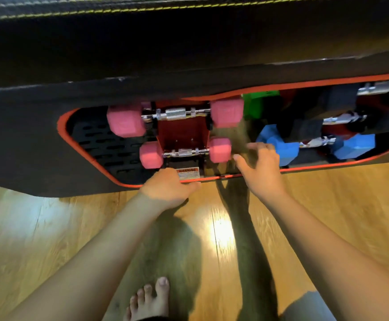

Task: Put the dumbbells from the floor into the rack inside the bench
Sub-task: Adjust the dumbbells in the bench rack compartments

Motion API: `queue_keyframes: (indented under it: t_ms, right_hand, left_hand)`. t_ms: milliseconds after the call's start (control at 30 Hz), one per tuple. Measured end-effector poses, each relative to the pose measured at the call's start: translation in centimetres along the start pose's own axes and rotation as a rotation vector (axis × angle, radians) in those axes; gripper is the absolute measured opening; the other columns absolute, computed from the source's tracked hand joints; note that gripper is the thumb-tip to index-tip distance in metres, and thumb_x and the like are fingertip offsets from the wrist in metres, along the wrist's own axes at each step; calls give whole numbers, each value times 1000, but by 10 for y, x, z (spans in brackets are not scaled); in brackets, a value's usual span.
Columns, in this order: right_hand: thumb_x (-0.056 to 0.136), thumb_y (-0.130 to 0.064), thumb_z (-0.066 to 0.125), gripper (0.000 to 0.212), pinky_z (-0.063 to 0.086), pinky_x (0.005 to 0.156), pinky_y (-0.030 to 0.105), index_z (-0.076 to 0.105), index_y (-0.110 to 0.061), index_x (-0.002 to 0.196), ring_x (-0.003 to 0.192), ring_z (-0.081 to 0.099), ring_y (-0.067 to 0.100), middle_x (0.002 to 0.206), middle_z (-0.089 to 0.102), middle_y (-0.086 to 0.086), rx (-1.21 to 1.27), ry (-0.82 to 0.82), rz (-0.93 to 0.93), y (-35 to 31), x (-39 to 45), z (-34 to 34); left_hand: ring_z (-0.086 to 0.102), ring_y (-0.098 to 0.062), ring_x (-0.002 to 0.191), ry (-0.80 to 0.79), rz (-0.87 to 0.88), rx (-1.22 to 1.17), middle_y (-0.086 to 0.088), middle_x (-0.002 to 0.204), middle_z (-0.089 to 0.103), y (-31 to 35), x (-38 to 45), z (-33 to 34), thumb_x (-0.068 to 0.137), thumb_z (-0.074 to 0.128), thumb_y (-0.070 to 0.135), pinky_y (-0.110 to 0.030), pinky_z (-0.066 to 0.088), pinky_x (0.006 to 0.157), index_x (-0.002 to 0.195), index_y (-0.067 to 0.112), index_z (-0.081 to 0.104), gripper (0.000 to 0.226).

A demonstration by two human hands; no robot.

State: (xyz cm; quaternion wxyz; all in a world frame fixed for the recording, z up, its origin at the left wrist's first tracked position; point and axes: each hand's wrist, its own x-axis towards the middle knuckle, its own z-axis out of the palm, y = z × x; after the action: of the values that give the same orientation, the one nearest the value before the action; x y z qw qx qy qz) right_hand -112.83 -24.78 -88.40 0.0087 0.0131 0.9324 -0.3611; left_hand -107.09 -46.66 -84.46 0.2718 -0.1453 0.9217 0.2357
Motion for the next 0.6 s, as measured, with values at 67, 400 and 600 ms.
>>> queue_keyframes:
  t_ms: [67,400,600]
  right_hand:
    - [90,-41,62,30,39,83,27,63,-17,108,106,53,24,108,56,3,56,76,-38,12,-4,-20]
    - [90,-29,60,15,46,79,40,50,-18,93,89,52,21,96,52,3,104,635,4,77,1,-144]
    - [80,-35,75,68,28,90,25,38,-12,133,118,40,31,129,39,11,-27,683,163,97,28,-204]
  left_hand:
    - [67,-26,95,-7,112,79,-2,94,69,30,-20,-7,78,55,70,-35,54,81,98,17,68,59]
    - [44,-20,130,260,616,-203,-2,140,41,208,-26,20,70,75,56,-36,42,105,142,24,34,89]
    - [56,-35,116,241,226,-427,-17,132,56,274,0,18,74,59,75,-37,45,90,134,-2,44,99]
